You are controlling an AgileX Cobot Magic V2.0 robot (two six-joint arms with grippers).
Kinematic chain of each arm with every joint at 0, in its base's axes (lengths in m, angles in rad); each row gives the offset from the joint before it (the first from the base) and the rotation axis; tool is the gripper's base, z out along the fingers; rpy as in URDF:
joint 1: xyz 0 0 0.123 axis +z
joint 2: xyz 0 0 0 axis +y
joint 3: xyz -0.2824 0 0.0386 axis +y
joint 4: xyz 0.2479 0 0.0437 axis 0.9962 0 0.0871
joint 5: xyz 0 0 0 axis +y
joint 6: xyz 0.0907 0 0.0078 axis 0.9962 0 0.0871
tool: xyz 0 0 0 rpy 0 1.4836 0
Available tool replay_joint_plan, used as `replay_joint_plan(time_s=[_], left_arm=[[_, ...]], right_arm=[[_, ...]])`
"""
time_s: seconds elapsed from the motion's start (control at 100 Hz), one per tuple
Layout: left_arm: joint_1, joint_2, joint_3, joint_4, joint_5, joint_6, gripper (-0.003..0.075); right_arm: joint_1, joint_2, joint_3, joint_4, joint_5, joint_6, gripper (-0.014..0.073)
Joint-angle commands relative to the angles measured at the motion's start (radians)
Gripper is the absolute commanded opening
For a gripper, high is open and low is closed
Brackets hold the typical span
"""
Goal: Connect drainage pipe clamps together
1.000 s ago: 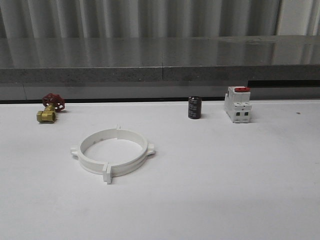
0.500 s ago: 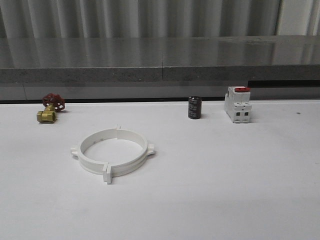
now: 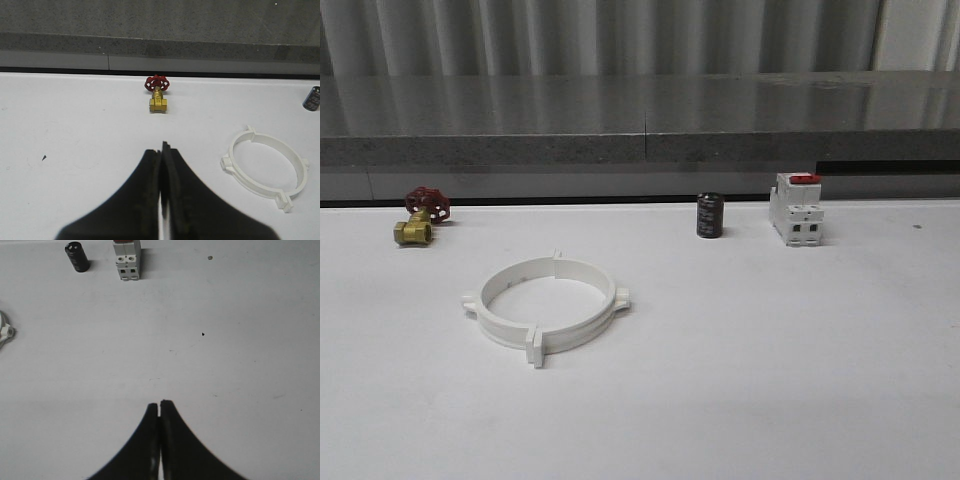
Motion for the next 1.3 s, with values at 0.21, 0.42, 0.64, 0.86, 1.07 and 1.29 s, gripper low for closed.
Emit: replay_joint_plan(time_s=[0.21, 0.42, 0.64, 0.86, 1.07, 1.29], left_arm=[[0.003, 0.003, -0.026, 0.002, -0.072, -0.002, -0.002], [0.003, 0.003, -0.026, 0.002, -0.072, -0.002, -0.002], [0.003, 0.003, -0.026, 0.002, -0.072, -0.002, -0.002], [0.003, 0.003, -0.026, 0.002, -0.072, -0.002, -0.002], [0.003, 0.005, -0.026, 0.002, -0.072, -0.002, -0.002], [0.003, 0.005, -0.026, 0.002, -0.072, -0.002, -0.002]], right_arm=[[-0.02, -0.062, 0.022, -0.088, -0.194, -0.004, -0.0067], [-0.107, -0.273, 0.238, -0.038, -0.476, -0.03, -0.0067], [-0.223, -0.489, 0.457, 0.131, -0.587, -0.194, -0.0067], [-0.218, -0.587, 0.609, 0.156, -0.668, -0.238, -0.0067], [-0.189, -0.587, 0.645, 0.148, -0.716, -0.238, -0.0067], [-0.176, -0.587, 0.645, 0.142, -0.719, -0.238, -0.0067]])
